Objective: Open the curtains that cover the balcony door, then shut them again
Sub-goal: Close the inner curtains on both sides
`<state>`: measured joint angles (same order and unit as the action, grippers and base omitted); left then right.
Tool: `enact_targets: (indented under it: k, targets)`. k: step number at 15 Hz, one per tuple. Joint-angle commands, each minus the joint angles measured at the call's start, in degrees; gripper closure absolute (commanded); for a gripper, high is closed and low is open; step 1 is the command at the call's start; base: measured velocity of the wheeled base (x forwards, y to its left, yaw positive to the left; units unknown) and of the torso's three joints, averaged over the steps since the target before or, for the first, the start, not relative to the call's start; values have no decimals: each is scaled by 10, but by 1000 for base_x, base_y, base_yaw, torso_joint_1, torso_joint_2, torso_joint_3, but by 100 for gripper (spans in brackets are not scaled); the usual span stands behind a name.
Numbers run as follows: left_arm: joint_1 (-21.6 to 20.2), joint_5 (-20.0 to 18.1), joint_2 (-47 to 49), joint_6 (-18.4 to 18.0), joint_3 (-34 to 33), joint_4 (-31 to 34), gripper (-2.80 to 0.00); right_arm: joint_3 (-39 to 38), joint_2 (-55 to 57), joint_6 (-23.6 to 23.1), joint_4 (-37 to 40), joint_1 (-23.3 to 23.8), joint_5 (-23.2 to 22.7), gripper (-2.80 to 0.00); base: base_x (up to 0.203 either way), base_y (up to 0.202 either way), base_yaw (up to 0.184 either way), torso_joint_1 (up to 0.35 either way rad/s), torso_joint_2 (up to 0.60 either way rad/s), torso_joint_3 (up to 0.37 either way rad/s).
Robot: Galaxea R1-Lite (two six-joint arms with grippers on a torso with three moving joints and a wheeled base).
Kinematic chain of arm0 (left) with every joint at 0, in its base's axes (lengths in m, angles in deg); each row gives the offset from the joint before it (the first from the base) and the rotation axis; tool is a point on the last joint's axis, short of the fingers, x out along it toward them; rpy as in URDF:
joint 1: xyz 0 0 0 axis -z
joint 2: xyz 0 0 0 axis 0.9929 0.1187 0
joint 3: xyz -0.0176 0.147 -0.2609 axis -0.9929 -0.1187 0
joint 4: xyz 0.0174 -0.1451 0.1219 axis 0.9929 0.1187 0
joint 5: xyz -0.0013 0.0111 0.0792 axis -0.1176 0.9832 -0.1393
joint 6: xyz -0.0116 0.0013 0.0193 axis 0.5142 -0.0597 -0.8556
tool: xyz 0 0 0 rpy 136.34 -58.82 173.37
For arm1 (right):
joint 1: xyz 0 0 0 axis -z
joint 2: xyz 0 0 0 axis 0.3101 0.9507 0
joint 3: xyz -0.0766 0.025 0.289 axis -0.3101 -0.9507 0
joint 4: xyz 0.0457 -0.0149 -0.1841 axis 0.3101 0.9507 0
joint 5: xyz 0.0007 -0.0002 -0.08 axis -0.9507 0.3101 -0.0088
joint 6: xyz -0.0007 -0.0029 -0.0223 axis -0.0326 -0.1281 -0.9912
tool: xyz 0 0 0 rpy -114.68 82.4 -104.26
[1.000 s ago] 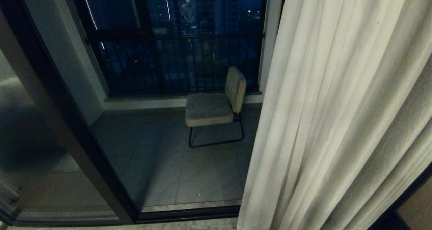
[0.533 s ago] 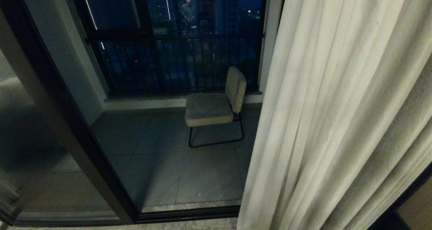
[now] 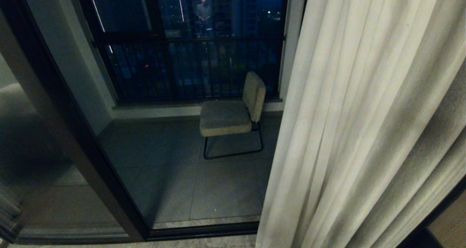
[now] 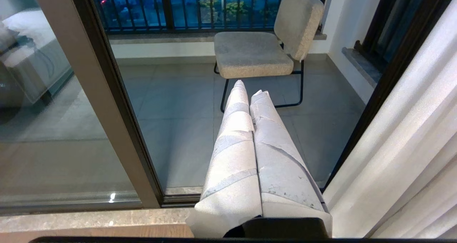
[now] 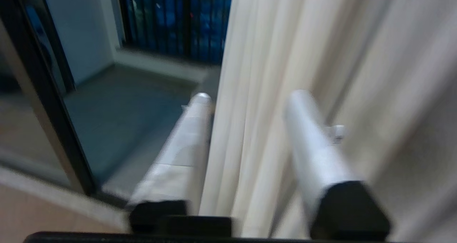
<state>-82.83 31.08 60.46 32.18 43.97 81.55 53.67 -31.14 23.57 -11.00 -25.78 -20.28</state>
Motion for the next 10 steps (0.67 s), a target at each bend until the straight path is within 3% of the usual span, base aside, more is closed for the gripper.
enact_targets:
  k: [1,10]
  targets:
    - [0,0,0,0,0,0,0,72,144,3,-33,-8,-2,-280,0,0,0,0,0,0]
    - [0,0,0,0,0,0,0,244,364,36,-136,-11,-4,-280,0,0,0,0,0,0]
